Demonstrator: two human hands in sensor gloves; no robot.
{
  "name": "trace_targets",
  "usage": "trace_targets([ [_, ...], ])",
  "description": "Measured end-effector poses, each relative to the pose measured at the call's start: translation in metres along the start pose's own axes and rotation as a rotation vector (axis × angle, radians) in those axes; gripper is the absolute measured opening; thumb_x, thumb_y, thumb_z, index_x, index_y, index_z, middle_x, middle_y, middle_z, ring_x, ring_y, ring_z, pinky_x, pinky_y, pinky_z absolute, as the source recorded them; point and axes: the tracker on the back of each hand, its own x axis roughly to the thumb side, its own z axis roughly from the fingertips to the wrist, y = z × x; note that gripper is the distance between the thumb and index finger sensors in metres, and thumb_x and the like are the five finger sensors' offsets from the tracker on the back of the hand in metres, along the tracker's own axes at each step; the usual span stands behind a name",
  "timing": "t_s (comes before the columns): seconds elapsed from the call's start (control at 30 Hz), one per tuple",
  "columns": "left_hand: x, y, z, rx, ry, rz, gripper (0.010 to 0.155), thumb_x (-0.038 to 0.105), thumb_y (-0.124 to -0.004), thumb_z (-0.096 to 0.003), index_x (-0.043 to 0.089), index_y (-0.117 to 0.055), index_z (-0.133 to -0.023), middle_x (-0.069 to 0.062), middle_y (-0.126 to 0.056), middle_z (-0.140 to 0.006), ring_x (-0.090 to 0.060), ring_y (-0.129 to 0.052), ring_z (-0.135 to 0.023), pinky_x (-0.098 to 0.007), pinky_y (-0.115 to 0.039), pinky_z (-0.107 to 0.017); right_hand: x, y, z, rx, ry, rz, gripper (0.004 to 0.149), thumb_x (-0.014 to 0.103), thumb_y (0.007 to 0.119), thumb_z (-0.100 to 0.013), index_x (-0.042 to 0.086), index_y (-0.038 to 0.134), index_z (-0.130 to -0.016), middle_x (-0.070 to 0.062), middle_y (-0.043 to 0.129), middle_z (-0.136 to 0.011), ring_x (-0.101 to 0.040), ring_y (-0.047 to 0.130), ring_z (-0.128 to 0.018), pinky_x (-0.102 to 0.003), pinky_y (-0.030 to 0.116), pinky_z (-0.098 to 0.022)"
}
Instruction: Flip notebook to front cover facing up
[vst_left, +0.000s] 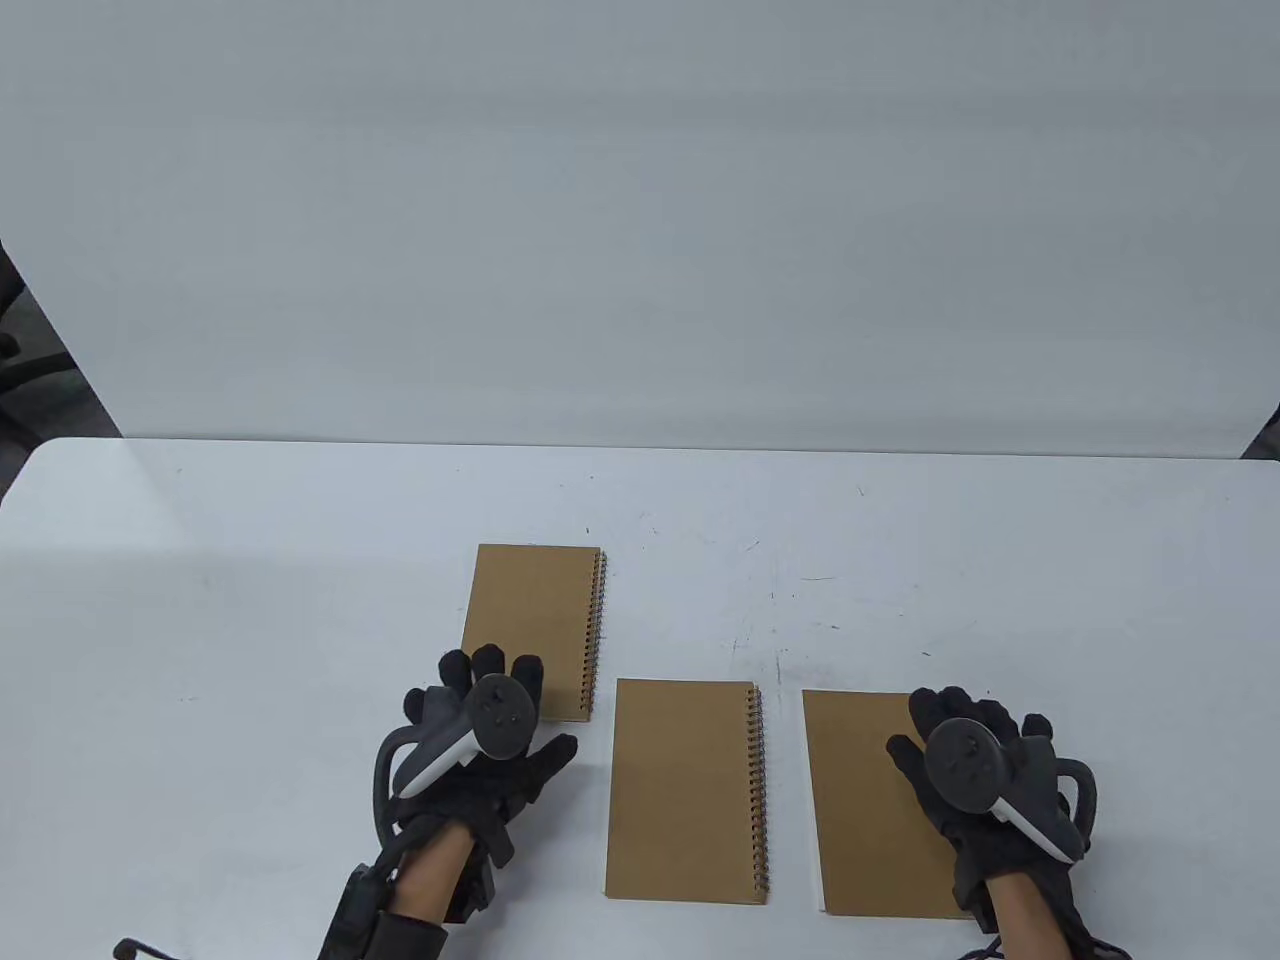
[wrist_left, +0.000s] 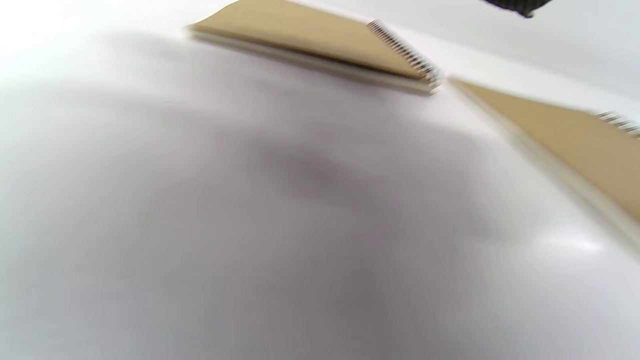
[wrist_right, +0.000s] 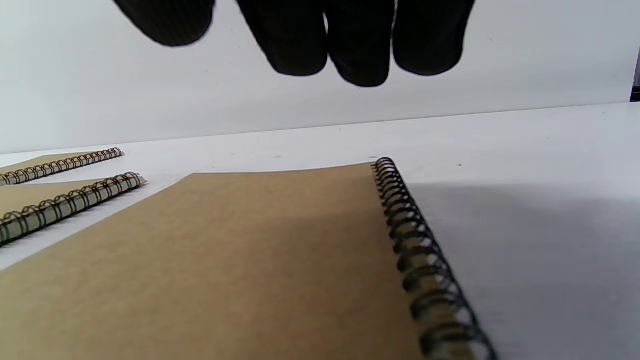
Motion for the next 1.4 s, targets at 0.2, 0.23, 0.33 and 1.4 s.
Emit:
trace_targets([
  [0.2,-0.004,0.003,-0.002,-0.005,0.006,0.046,0.091,0.067,-0.052,-0.0562,0.025,0.008,-0.112,-0.016,0.018,-0.112,-0.048,0.022,-0.099,-0.076,0.0,-0.063,0.0,-0.005,0.001,-0.016,-0.006,-0.009,0.06,0.05,0.061,-0.056,0.012,0.067,-0.102,-0.023,0.071,-0.11,-0.053,0.067,-0.095,-0.078,0.04,-0.062],
  [0.23,0.001,0.007,0.001,0.015,-0.016,0.062,0.091,0.066,-0.053,-0.0567,0.024,0.007,-0.112,-0.016,0.016,-0.112,-0.049,0.021,-0.099,-0.076,-0.001,-0.063,0.0,-0.005,0.001,-0.007,-0.01,-0.02,0.06,0.05,0.061,-0.056,0.012,0.067,-0.102,-0.023,0.071,-0.11,-0.053,0.066,-0.096,-0.079,0.04,-0.062],
  [0.33,0.014,0.014,0.007,0.036,-0.05,0.094,0.093,0.064,-0.054,-0.0578,0.021,0.009,-0.111,-0.019,0.015,-0.113,-0.053,0.02,-0.097,-0.076,-0.002,-0.063,-0.001,-0.006,0.002,-0.014,-0.008,-0.038,0.06,0.05,0.061,-0.056,0.012,0.067,-0.103,-0.024,0.069,-0.111,-0.054,0.064,-0.096,-0.079,0.039,-0.062],
  [1.4,0.239,-0.051,-0.023,-0.376,0.059,-0.254,0.104,0.051,-0.067,-0.0583,-0.006,0.008,-0.101,-0.053,-0.015,-0.098,-0.079,-0.031,-0.088,-0.072,-0.053,-0.066,-0.006,-0.003,0.004,0.041,-0.005,-0.129,0.061,0.05,0.06,-0.056,0.012,0.066,-0.104,-0.027,0.065,-0.113,-0.057,0.06,-0.097,-0.079,0.037,-0.061],
])
